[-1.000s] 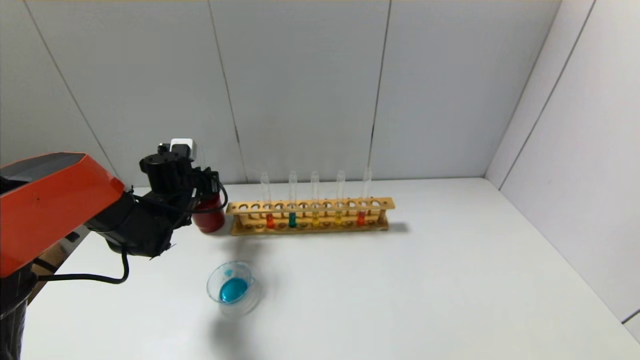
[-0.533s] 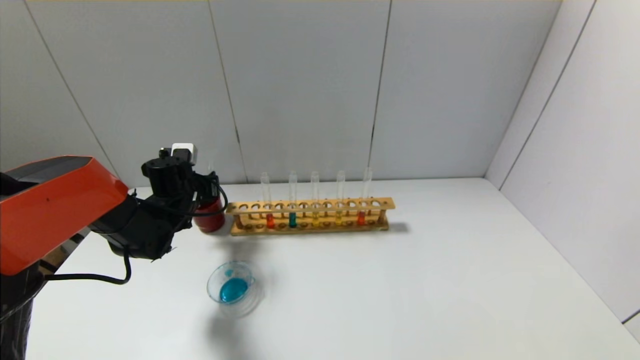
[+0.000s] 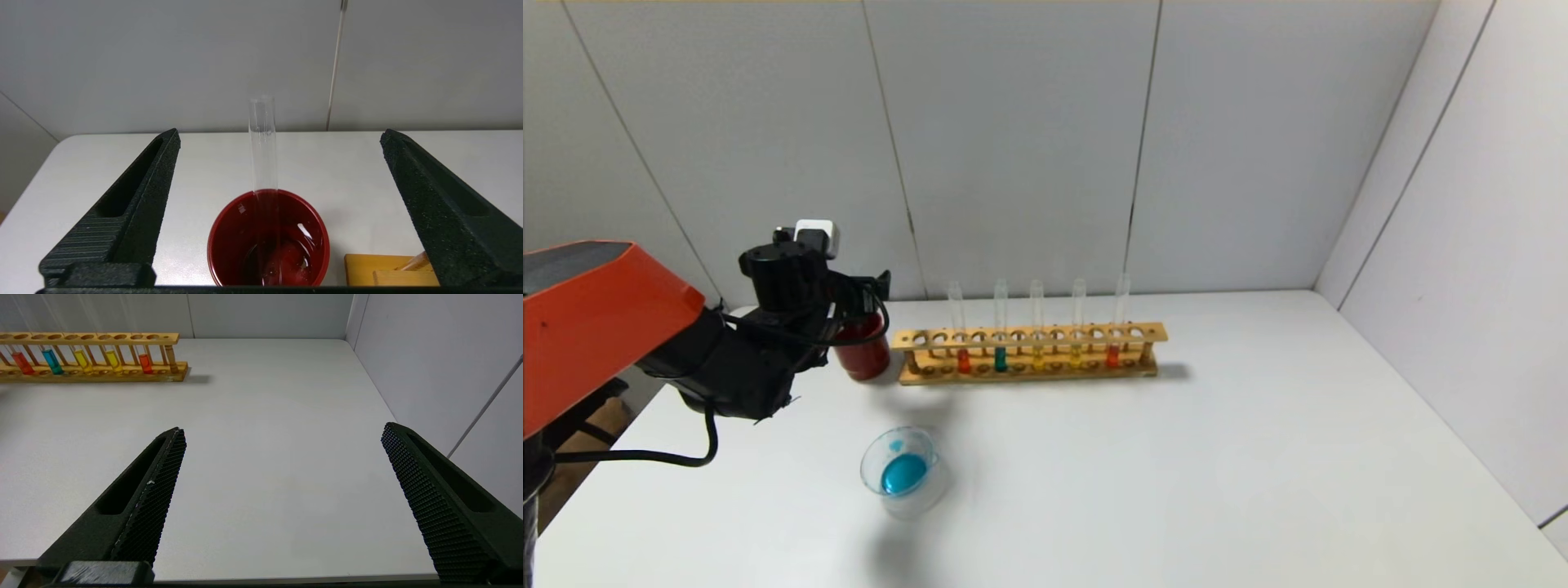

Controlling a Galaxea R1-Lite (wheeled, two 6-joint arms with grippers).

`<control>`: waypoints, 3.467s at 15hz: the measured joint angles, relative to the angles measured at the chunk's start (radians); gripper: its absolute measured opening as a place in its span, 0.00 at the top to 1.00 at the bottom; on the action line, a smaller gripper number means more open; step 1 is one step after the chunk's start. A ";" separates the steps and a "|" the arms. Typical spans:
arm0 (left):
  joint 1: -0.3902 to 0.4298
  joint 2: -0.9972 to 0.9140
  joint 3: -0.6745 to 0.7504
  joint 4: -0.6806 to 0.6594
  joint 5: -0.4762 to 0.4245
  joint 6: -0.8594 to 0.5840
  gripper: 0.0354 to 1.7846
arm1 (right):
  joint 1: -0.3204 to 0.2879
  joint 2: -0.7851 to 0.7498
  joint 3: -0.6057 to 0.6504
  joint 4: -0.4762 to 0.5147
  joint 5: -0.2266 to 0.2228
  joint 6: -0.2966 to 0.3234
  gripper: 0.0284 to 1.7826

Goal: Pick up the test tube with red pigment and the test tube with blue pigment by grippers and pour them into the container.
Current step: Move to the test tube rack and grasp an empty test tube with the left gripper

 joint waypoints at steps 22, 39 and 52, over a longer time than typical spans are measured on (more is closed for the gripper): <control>-0.195 -0.320 0.533 -0.074 -0.057 -0.083 0.02 | 0.000 0.000 0.000 0.000 0.000 0.000 0.02; -0.249 -0.050 0.216 -0.055 -0.083 -0.071 0.02 | -0.001 0.000 0.000 0.000 0.000 0.000 0.02; -0.247 0.073 0.069 -0.046 -0.088 -0.069 0.39 | 0.000 0.000 0.000 0.000 0.000 0.000 0.02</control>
